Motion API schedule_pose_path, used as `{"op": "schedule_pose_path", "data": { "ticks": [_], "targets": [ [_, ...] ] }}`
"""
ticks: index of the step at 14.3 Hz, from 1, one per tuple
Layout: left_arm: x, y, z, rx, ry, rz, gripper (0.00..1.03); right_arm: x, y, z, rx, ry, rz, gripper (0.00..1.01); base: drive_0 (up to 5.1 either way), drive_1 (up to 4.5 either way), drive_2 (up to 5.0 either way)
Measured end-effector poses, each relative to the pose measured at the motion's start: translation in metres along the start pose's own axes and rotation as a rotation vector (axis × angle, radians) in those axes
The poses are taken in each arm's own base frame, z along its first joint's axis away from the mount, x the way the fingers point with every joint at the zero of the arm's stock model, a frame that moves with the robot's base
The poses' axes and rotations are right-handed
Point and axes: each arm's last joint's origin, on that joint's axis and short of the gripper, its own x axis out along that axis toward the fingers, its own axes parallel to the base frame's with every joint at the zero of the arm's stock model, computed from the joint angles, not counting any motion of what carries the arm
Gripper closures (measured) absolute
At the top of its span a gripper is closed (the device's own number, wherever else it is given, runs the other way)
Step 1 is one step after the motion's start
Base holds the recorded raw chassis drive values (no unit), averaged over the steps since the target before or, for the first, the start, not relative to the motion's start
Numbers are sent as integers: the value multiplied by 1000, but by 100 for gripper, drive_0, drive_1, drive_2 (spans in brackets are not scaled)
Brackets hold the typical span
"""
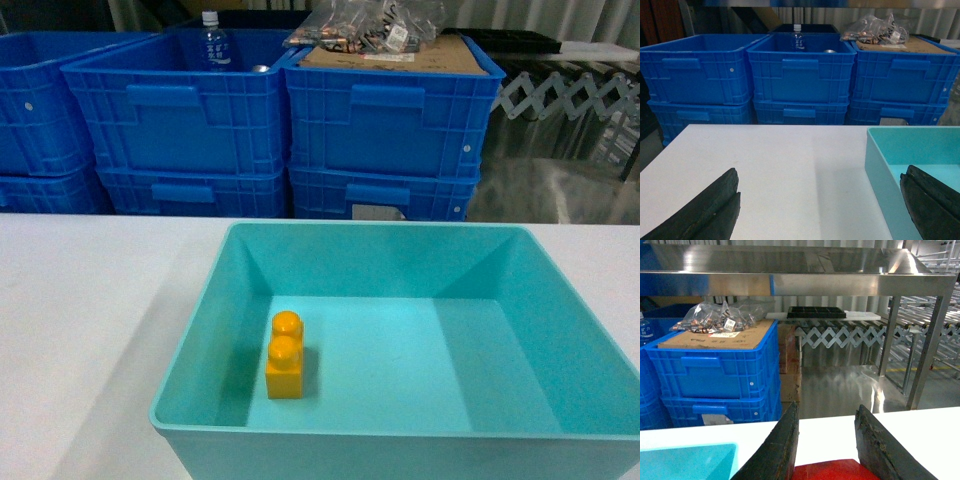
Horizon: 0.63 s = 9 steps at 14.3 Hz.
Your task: Pick red block from blue box to shelf
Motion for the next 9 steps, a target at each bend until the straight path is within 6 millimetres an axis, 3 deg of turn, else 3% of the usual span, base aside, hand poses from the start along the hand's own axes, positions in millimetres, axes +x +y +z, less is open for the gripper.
{"op": "schedule_pose_path", "data": {
  "ticks": [9],
  "targets": [
    [0, 0, 0, 0, 0, 0, 5, -5, 4, 4, 4, -15, 35, 73, 0, 0, 0]
  ]
}}
